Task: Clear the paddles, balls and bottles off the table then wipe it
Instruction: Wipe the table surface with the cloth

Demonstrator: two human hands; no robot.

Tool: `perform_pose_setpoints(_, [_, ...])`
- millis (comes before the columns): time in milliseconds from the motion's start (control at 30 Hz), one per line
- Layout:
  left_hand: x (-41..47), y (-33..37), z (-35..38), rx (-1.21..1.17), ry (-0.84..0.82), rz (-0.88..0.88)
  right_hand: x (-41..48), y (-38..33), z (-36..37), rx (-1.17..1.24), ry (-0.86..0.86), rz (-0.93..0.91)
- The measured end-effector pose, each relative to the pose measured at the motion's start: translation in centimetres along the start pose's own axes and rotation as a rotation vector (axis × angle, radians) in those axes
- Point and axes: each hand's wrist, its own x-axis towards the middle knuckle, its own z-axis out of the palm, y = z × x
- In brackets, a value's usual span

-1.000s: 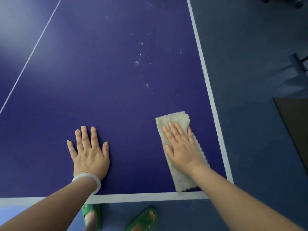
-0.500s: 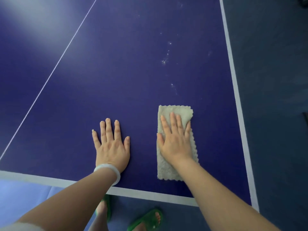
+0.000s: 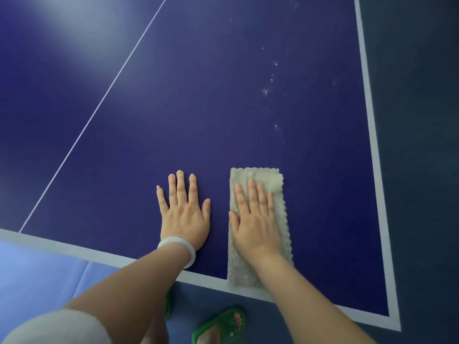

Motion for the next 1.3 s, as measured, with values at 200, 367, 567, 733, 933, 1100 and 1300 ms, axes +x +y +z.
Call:
perform_pose_setpoints(200, [0.0, 0.1, -0.2, -0.010, -0.005, 0.001, 2.3, 12.5, -3.0, -0.031, -0.004, 0.270])
perform_pose_setpoints(367, [0.0, 0.1, -0.1, -0.001, -0.002, 0.000, -2.5, 12.6, -3.0, -0.014, 0.044, 0.647])
perform_pose_setpoints(567, [0.0, 0.1, -0.2, -0.007, -0.009, 0.004, 0.4, 1.2, -0.2, 0.007, 0.025, 0.113])
perform_pose_setpoints(733, [0.1, 0.1, 0.0, -0.018, 0.009, 0.002, 5.5, 8.4, -2.3, -0.030, -0.044, 0.014])
perform_pose_setpoints(933, [0.1, 0.1, 0.2, -0.004, 0.008, -0.004, 2.1, 12.8, -3.2, -0.025, 0.009, 0.638])
perform_pose_setpoints(1100, [0.2, 0.0, 0.4, 0.005, 0.015, 0.007, 7.6, 3.2, -2.1, 0.039, 0.000, 0.179])
perform_pose_setpoints(1300, [0.1, 0.0, 0.5, 0.003, 0.040, 0.013, 14.7, 4.8, -3.1, -0.032, -0.091, -0.177])
